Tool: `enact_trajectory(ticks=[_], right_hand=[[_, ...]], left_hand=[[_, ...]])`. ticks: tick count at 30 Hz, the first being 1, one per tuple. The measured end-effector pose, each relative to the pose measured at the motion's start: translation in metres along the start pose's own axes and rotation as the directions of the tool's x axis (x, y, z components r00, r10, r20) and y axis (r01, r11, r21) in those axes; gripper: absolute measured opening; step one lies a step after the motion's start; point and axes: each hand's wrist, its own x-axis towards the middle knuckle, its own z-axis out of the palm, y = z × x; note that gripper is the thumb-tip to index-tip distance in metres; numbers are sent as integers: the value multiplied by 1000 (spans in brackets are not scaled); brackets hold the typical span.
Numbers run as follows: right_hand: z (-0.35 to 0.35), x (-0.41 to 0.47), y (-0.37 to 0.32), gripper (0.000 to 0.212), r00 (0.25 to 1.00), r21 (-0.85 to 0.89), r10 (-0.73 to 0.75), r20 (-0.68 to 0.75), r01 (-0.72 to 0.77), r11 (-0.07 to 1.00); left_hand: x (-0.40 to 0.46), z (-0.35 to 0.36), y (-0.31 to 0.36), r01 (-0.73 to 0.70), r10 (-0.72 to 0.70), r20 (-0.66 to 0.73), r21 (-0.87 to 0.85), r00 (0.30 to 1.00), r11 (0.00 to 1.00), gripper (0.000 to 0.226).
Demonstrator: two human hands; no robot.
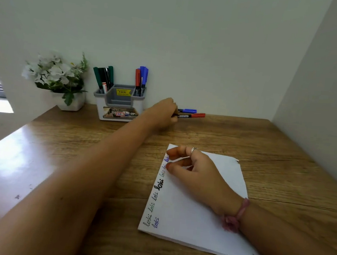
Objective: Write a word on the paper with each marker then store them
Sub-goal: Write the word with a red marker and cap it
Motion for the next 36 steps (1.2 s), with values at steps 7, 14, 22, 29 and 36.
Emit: enact_trajectory(ticks=[7, 14, 22, 29, 36], right_hand=[[-21, 11, -12, 24, 979, 102, -67, -193, 88, 991], [-49, 16, -13, 18, 945, -347, -261, -198, 182, 920], [-29, 12, -15, 14, 973, -259, -190, -130, 152, 954], [-27, 9, -16, 28, 990, 461, 25, 138, -87, 883], [-35, 11, -13, 37, 961, 497, -25, 277, -121, 859]], left_hand=[[-65, -62, 11, -118, 105, -129, -101, 986, 988, 27], [-121, -104, 34, -196, 194, -29, -195, 981, 961, 22], [-138, -86, 41, -198, 176, -93, -549, 980, 812, 65], [-143, -56, 52, -168, 251, 147, -426, 957, 889, 3], [-140, -48, 54, -181, 222, 82, -344, 972, 921, 24]])
